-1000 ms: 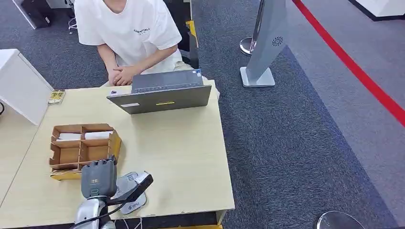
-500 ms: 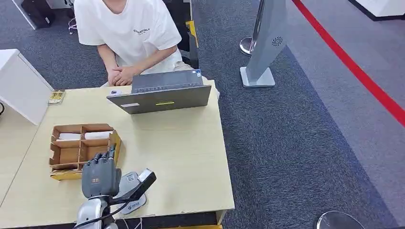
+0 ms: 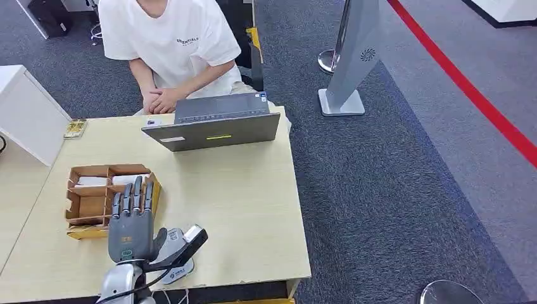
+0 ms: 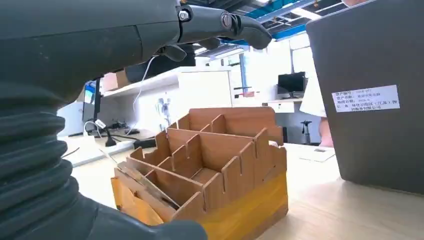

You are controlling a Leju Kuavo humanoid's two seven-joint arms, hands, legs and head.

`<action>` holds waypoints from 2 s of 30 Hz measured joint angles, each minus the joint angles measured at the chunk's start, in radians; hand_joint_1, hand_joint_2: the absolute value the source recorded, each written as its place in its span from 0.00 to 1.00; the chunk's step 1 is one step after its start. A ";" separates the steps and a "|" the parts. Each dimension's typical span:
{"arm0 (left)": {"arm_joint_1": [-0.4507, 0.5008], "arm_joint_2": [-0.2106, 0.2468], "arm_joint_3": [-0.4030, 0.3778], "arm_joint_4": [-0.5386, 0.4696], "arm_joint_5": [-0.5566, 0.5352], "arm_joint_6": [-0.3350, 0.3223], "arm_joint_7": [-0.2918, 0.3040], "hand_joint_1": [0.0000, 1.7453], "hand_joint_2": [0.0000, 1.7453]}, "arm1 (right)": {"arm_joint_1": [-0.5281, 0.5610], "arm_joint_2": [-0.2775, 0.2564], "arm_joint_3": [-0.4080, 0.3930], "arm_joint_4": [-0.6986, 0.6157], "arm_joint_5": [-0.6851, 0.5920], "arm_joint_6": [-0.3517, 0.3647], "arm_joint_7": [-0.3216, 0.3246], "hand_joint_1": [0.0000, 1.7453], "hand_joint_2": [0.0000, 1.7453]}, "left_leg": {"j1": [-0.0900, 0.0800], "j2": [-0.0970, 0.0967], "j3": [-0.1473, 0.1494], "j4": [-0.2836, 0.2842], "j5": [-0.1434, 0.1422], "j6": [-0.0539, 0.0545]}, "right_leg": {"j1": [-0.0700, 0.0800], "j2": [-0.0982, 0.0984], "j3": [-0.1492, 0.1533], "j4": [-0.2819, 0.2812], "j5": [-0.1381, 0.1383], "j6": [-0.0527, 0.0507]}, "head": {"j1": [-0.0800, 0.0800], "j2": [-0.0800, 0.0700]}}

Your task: Pass the card to the sensor for recognition and then transmit it.

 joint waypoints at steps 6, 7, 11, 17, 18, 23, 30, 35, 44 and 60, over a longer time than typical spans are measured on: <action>0.014 0.011 0.007 -0.012 0.000 -0.003 0.023 0.00 1.00 | 0.000 0.000 -0.002 0.000 0.000 -0.001 0.000 0.00 1.00 | 0.000 0.000 0.000 0.000 0.000 0.000 | 0.000 0.000 0.000 0.000 0.000 0.000 | 0.000 0.000; 0.017 0.016 0.010 -0.016 0.000 -0.004 0.031 0.00 1.00 | 0.000 0.000 -0.004 0.000 0.000 -0.002 0.000 0.00 1.00 | 0.000 0.000 0.000 0.000 0.000 0.000 | 0.000 0.000 0.000 0.000 0.000 0.000 | 0.000 0.000; 0.048 0.034 0.040 -0.041 0.000 0.000 0.039 0.00 1.00 | 0.001 0.000 -0.011 0.000 0.000 -0.002 0.000 0.00 1.00 | 0.000 0.000 0.000 0.000 0.000 0.000 | 0.000 0.000 0.000 0.000 0.000 0.000 | 0.000 0.000; 0.113 0.047 0.108 -0.103 0.000 0.007 0.009 0.00 1.00 | 0.002 0.000 -0.021 0.000 -0.001 -0.002 -0.002 0.00 1.00 | 0.000 0.000 0.000 0.000 0.000 0.000 | 0.000 0.000 0.000 0.000 0.000 0.000 | 0.000 0.000; 0.120 0.047 0.119 -0.111 0.000 0.008 0.006 0.00 1.00 | 0.002 -0.001 -0.024 0.000 -0.001 -0.002 -0.004 0.00 1.00 | 0.000 0.000 0.000 0.000 0.000 0.000 | 0.000 0.000 0.000 0.000 0.000 0.000 | 0.000 0.000; 0.141 0.046 0.166 -0.142 0.000 0.014 -0.013 0.00 1.00 | 0.002 -0.002 -0.033 0.000 -0.001 -0.003 -0.010 0.00 1.00 | 0.000 0.000 0.000 0.000 0.000 0.000 | 0.000 0.000 0.000 0.000 0.000 0.000 | 0.000 0.000; 0.142 0.037 0.210 -0.151 0.000 0.023 -0.026 0.00 1.00 | 0.002 -0.003 -0.034 0.000 0.000 -0.008 -0.011 0.00 1.00 | 0.000 0.000 0.000 0.000 0.000 0.000 | 0.000 0.000 0.000 0.000 0.000 0.000 | 0.000 0.000; 0.139 0.041 0.237 -0.151 0.000 0.050 -0.008 0.00 1.00 | 0.002 -0.004 -0.034 0.000 0.000 -0.008 -0.010 0.00 1.00 | 0.000 0.000 0.000 0.000 0.000 0.000 | 0.000 0.000 0.000 0.000 0.000 0.000 | 0.000 0.000; 0.126 0.059 0.251 -0.139 0.000 0.067 0.023 0.00 1.00 | 0.002 -0.005 -0.034 0.000 0.000 0.000 -0.011 0.00 1.00 | 0.000 0.000 0.000 0.000 0.000 0.000 | 0.000 0.000 0.000 0.000 0.000 0.000 | 0.000 0.000; 0.033 0.070 0.240 -0.012 0.000 0.078 0.072 0.00 1.00 | 0.002 -0.005 -0.007 0.000 0.000 0.003 0.000 0.00 1.00 | 0.000 0.000 0.000 0.000 0.000 0.000 | 0.000 0.000 0.000 0.000 0.000 0.000 | 0.000 0.000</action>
